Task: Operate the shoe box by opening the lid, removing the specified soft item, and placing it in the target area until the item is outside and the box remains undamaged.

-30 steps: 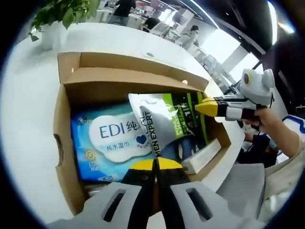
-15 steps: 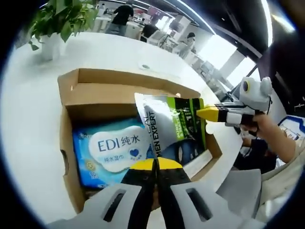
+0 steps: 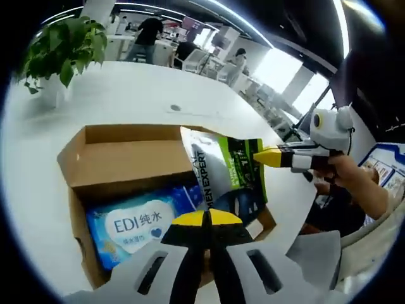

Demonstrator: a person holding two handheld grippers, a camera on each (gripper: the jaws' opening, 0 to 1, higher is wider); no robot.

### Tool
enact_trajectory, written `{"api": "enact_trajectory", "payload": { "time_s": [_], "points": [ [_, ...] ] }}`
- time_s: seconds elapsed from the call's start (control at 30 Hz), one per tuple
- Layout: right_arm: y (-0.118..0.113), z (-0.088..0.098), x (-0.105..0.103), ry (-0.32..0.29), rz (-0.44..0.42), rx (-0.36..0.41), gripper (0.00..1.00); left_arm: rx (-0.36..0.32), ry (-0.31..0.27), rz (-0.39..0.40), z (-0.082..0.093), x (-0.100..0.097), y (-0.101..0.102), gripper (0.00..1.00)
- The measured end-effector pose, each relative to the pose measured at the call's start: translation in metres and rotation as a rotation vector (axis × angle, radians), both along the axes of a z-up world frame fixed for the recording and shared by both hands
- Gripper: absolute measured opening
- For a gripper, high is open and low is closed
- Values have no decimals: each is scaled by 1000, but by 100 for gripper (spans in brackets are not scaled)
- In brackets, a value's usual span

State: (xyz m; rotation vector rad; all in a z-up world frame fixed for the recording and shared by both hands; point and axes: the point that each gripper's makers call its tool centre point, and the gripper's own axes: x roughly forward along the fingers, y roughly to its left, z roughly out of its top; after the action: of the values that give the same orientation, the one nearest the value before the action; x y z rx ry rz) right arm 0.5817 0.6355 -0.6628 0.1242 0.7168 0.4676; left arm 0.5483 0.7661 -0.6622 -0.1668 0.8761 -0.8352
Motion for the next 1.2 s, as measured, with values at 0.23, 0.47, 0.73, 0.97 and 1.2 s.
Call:
{"api": "enact_trajectory", "payload": {
  "time_s": [0.23,0.47,0.73,0.97,1.2],
  "points": [
    [-22,0,-2,12,-22,-20,0,-6,2,-26,0,-1,-24,0],
    [-44,-3,-4,30,-37,-43,0,-5,-1,-55,-1,-4,-45,0],
    [-64,-8,-6,48,-54,-65,0,-3,-1,-83,-3,-6,-64,0],
    [-82,-10,-8,59,-74,-84,0,6,0,-107,-5,-1,-79,0],
    [-102,-15,-8,75,-92,-107,0,28,1,-161,-9,-2,-102,0]
  ]
}}
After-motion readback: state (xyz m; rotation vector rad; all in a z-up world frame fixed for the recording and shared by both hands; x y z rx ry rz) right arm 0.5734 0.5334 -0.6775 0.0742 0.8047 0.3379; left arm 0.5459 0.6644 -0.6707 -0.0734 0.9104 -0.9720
